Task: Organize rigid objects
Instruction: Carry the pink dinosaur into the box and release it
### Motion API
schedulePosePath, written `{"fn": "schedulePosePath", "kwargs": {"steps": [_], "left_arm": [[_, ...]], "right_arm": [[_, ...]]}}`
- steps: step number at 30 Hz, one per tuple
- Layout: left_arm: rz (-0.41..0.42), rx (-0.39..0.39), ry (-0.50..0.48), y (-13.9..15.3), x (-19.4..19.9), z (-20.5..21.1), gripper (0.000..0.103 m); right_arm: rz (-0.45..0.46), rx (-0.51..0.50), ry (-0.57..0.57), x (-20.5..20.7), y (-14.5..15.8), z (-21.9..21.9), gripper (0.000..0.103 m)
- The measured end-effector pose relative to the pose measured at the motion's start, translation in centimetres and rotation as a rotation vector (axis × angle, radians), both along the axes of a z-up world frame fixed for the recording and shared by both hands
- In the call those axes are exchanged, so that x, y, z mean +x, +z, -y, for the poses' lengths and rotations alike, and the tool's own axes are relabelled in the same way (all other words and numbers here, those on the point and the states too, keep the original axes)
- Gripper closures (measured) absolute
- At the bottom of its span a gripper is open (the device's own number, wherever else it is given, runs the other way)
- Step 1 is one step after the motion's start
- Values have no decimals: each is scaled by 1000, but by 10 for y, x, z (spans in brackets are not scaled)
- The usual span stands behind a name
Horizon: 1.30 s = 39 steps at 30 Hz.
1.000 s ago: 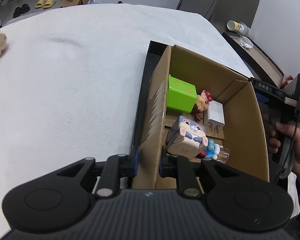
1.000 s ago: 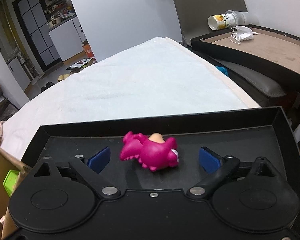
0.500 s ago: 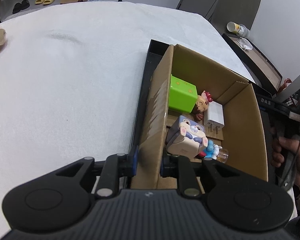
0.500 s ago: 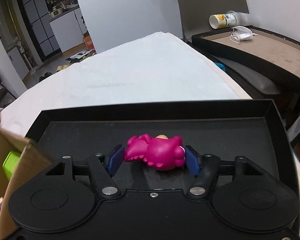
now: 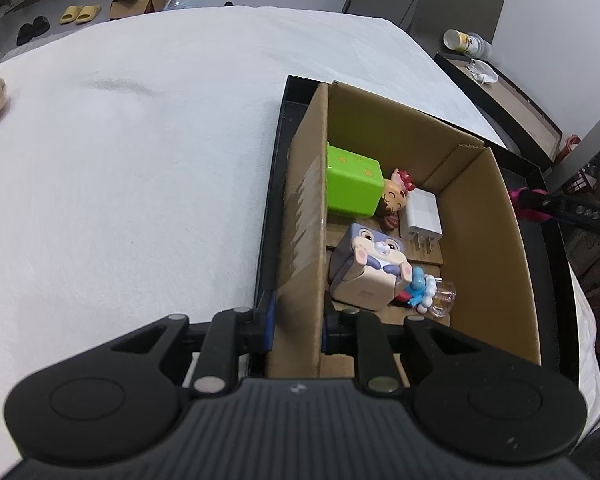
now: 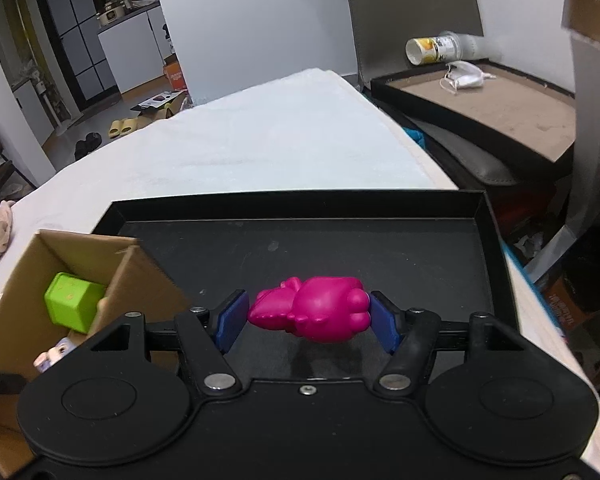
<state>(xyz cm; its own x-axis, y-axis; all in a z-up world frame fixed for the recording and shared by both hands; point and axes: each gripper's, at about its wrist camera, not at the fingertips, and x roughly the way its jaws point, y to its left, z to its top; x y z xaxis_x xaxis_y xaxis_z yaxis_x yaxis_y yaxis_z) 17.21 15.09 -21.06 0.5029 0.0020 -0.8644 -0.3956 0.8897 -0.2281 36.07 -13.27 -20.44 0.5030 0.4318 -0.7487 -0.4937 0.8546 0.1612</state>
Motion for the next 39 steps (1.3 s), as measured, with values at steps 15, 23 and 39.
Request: {"fn": "schedulePosePath", "kwargs": {"steps": [15,23,39], "left_arm": [[4,-11,-31,-1,1,0,82],[58,-64,-17,4,-8,-8,83],[121,-110,-27,3,-18,-15,83]], "right_arm": [[68,10,74,-43,73,-32,39],[53,21,120,-66,88,-66,39],[-47,7,113,-88,76,-115,39]]}}
